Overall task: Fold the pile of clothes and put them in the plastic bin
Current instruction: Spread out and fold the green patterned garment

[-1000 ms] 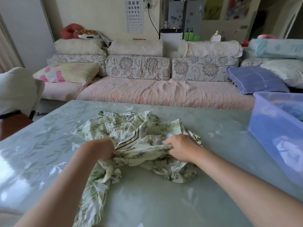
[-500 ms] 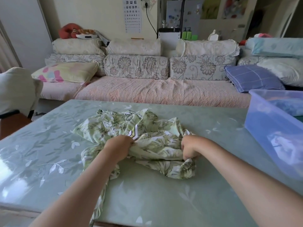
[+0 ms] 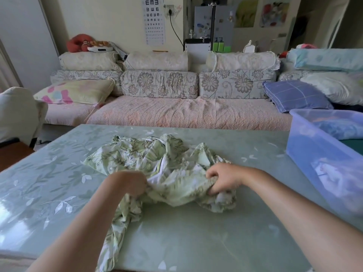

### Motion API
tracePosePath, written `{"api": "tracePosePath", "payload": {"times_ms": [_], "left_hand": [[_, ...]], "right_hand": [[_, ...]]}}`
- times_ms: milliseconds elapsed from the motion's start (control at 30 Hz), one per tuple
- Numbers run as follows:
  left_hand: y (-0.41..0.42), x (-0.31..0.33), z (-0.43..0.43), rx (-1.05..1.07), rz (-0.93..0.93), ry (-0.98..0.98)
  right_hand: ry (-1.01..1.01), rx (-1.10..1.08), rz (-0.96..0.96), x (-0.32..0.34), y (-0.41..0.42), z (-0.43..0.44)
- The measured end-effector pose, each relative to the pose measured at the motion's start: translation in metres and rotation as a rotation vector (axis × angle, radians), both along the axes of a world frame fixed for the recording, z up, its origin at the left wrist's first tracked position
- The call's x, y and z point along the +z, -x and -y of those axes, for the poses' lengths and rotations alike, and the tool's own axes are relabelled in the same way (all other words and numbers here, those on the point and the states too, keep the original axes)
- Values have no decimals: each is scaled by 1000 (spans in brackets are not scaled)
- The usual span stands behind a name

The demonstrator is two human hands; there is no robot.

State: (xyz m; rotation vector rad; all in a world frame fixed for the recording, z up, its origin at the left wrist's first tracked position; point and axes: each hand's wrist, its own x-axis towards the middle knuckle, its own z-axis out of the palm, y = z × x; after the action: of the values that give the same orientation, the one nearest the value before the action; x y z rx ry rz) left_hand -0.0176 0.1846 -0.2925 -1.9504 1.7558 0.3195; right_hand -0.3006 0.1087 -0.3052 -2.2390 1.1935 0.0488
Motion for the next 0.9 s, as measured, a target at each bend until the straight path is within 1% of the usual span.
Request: {"api": "tracePosePath", "payload": {"times_ms": [67, 100, 133, 167, 200, 233, 267, 300, 333, 367, 433, 467, 533, 567, 600, 667, 733, 800, 833, 900], "left_hand": [[1, 3, -11, -11, -67, -142], [3, 7, -16, 10, -139, -182], [3, 11, -20, 51, -233, -201], [3, 12, -21, 95, -352, -184], [5, 14, -22, 128, -460, -149], [8, 16, -23, 126, -518, -59], [10, 14, -22, 85, -506, 70], [13, 10, -20, 29, -476, 204], [18, 5, -19, -20, -492, 291], [24, -1, -21, -48, -553, 308], [38, -13, -21, -12, -656, 188], [45, -19, -21, -30, -638, 139], [51, -29, -11, -116, -521, 162], [52, -31, -7, -117, -500, 203], [53, -31, -3, -88, -524, 231], [53, -23, 2, -19, -587, 268], [49, -17, 6, 38, -597, 226], [39, -16, 10, 76, -471, 92], [33, -18, 12, 101, -393, 31], [25, -18, 11, 147, -320, 10]], "right_hand": [[-488, 66, 0, 9, -5, -16], [-635, 76, 20, 15, -6, -22], [-663, 71, 40, 19, -9, -24], [-588, 40, 75, 21, -14, -23], [-433, -7, 126, 18, -19, -21], [-239, -69, 162, 14, -24, -18], [-35, -123, 177, 8, -28, -14], [148, -158, 149, 1, -31, -9], [283, -144, 81, -5, -30, -6], [341, -108, -23, -11, -30, -6], [281, -30, -187, -22, -30, -6], [277, -3, -239, -25, -31, -5], [324, 62, -287, -32, -31, 0], [368, 90, -285, -31, -32, 1], [400, 97, -261, -31, -31, 3], [409, 39, -139, -27, -27, 6], [393, -14, -25, -21, -24, 7], [359, -32, 6, -17, -20, 8], [344, -35, -18, -13, -18, 6], [356, -40, -118, -7, -13, 3]]}}
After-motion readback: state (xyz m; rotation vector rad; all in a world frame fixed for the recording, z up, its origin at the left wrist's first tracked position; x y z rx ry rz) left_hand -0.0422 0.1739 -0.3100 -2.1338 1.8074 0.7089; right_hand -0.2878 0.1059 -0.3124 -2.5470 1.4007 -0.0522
